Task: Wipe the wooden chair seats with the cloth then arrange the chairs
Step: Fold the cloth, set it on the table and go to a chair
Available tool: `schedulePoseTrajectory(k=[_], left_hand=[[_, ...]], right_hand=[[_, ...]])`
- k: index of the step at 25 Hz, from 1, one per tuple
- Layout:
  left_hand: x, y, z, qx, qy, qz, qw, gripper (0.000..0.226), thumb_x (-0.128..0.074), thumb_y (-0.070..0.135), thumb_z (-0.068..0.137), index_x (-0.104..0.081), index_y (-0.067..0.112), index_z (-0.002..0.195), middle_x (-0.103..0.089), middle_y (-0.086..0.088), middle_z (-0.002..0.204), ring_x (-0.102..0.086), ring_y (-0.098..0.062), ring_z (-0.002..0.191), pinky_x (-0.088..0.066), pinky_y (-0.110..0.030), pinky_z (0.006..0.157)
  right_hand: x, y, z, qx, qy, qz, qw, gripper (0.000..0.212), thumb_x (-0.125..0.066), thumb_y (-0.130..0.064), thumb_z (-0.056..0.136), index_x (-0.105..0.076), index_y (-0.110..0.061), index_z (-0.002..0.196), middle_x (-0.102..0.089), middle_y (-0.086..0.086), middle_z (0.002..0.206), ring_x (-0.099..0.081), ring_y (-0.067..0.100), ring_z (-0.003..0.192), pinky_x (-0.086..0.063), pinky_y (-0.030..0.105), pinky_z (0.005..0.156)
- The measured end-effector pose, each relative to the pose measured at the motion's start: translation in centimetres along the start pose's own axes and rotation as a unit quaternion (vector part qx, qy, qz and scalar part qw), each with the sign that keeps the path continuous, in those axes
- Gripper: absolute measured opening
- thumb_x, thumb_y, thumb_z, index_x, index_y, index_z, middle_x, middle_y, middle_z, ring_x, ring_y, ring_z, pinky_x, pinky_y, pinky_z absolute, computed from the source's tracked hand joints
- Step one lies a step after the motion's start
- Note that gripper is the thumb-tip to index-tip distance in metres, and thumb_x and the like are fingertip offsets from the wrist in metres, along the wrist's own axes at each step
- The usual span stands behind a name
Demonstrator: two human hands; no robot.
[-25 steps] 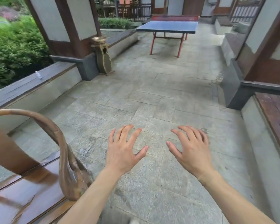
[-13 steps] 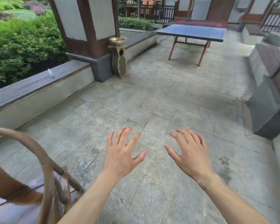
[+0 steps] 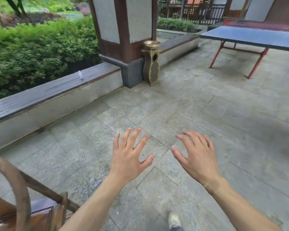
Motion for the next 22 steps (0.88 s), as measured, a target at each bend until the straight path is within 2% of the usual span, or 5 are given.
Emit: schedulePoseTrajectory(k=[5, 9, 14, 22], left_hand=[[-3.7, -1.9, 6.8, 0.063, -0.004, 0.045, 0.997, 0.061, -0.043, 0.068, 0.092, -0.063, 0.027, 0.131, -0.051, -0.005, 0.148, -0.043, -0.031, 0.141, -0.028, -0.061, 0.115], [-5.1, -5.8, 9.5, 0.146, -0.01, 0.084, 0.986, 0.06, -0.046, 0.069, 0.09, -0.063, 0.028, 0.131, -0.051, -0.004, 0.148, -0.043, -0.029, 0.141, -0.027, -0.061, 0.115], [-5.1, -12.9, 9.0, 0.247, -0.004, 0.127, 0.961, 0.061, -0.045, 0.069, 0.09, -0.061, 0.028, 0.132, -0.049, -0.005, 0.148, -0.044, -0.03, 0.14, -0.028, -0.063, 0.114], [-4.6, -29.4, 7.2, 0.394, 0.023, 0.208, 0.895, 0.063, -0.044, 0.069, 0.089, -0.059, 0.028, 0.134, -0.048, -0.005, 0.149, -0.039, -0.028, 0.142, -0.024, -0.062, 0.116]], right_hand=[[-4.1, 3.2, 10.9, 0.064, -0.018, 0.047, 0.997, 0.049, -0.043, -0.061, 0.09, -0.064, -0.03, 0.12, -0.064, -0.003, 0.128, -0.056, 0.024, 0.126, -0.039, 0.053, 0.106], [-8.5, 1.4, 18.6, 0.128, -0.037, 0.101, 0.986, 0.047, -0.045, -0.06, 0.09, -0.064, -0.03, 0.12, -0.063, -0.003, 0.127, -0.055, 0.022, 0.125, -0.038, 0.051, 0.108], [-15.3, -5.9, 24.6, 0.227, -0.075, 0.164, 0.957, 0.048, -0.044, -0.061, 0.091, -0.063, -0.029, 0.121, -0.063, -0.002, 0.129, -0.056, 0.023, 0.125, -0.038, 0.051, 0.107], [-25.0, -23.4, 34.3, 0.375, -0.088, 0.23, 0.894, 0.047, -0.045, -0.06, 0.092, -0.063, -0.028, 0.122, -0.062, -0.002, 0.129, -0.056, 0.023, 0.125, -0.04, 0.053, 0.105]])
Point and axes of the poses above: each hand's wrist, its own z-axis towards the middle knuckle, its own x-axis out of the back of the hand, y = z × x, the point moved 5 cm from there along z, towards the middle knuckle
